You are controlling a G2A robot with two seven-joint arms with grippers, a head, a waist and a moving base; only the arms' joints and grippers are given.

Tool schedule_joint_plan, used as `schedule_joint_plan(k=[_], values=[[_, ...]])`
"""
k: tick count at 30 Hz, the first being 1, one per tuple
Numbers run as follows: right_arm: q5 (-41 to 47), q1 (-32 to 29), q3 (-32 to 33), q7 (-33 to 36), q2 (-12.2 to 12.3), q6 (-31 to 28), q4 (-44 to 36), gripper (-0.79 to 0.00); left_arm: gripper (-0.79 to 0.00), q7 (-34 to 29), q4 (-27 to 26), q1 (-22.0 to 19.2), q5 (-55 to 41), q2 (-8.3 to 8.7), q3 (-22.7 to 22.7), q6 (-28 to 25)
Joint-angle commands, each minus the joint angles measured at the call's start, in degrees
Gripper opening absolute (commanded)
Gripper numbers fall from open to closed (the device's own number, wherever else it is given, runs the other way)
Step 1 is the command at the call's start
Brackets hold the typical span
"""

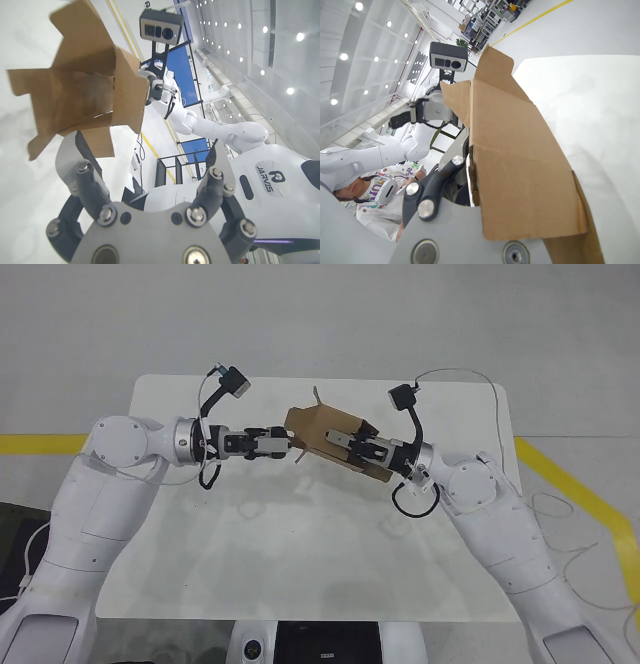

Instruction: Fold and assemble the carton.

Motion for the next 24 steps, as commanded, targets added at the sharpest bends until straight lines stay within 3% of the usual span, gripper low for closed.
schedule_joint_plan(k=[1, 12, 24], values=[[0.20, -0.87, 1.20, 1.90, 0.41, -0.14, -0.54, -0.785, 0.000, 0.59, 1.18, -0.32, 0.76, 0.14, -0.82, -0.19], [3.27, -6.02, 6.80, 11.99, 2.55, -1.40, -4.86, -0.785, 0.000, 10.58, 4.22, -0.25, 18.50, 0.46, -0.50, -3.60], [7.89, -7.60, 8.85, 15.45, 3.38, -2.08, -8.17, -0.785, 0.000, 15.23, 5.29, -0.57, 25.29, -0.66, 4.76, -3.93]])
